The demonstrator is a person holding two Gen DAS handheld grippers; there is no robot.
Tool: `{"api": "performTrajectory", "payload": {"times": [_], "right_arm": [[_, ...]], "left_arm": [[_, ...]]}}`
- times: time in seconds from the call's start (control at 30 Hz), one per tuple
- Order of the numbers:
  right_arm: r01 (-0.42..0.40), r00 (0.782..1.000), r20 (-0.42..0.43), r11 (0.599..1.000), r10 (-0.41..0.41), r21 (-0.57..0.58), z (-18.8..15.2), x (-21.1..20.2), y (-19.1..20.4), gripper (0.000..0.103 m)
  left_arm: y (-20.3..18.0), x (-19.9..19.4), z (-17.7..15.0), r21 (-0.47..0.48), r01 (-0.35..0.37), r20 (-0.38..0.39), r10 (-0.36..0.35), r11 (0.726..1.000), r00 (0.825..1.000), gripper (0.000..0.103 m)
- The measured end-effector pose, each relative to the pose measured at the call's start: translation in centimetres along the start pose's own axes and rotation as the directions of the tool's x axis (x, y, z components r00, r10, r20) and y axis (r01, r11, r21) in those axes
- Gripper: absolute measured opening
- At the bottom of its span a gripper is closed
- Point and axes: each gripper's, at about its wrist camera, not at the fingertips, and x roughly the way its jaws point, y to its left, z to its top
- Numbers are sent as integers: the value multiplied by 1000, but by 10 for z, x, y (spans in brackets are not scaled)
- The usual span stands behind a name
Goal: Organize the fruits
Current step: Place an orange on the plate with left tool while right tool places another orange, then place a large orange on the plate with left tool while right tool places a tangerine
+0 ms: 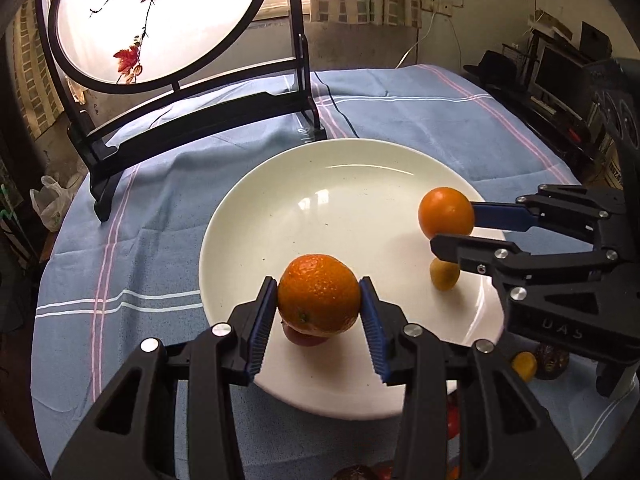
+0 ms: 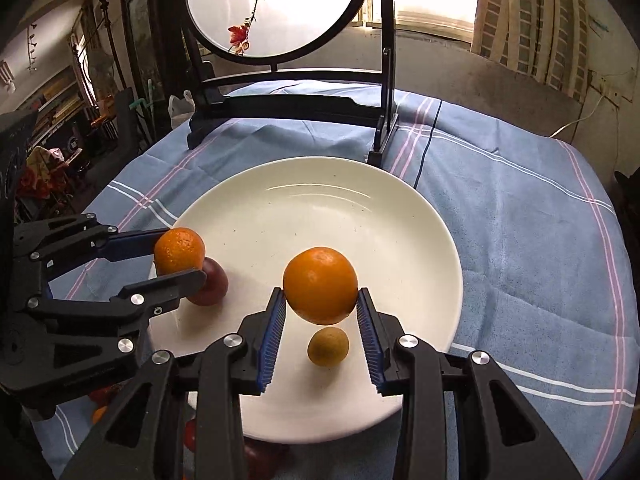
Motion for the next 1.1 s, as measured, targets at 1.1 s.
{"api": "performTrajectory", "payload": {"times": [1.1], "right_arm": [[-282,951,-175,949,256,-145,-179,-81,104,31]], "left_arm": [[-19,-114,-189,161,184,-49,-178,970,983,72]]}}
